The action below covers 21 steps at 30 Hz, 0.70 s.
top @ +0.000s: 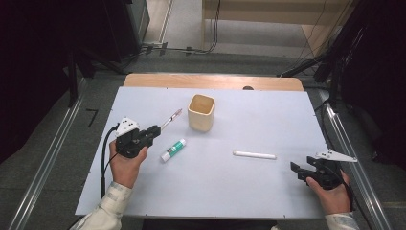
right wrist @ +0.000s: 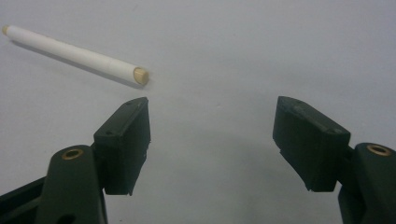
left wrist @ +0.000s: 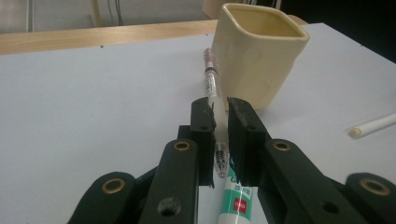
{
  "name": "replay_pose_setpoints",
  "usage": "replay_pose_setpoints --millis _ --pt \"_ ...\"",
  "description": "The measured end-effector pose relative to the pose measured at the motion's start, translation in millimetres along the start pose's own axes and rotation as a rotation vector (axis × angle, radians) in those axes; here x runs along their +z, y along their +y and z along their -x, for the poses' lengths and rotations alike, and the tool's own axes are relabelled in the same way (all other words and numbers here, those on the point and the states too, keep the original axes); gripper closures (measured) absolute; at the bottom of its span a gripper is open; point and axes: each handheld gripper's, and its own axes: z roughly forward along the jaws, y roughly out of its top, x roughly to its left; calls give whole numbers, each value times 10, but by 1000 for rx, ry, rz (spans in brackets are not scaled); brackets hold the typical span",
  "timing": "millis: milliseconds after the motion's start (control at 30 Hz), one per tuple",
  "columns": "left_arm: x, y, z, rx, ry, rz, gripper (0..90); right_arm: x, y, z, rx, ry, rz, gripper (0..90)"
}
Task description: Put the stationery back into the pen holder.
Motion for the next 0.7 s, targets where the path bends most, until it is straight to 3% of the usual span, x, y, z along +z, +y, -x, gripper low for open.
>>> replay_pose_setpoints --millis 700 --pt "15 35 31 -10 -26 15 818 -1 -2 -4 2 -1 1 264"
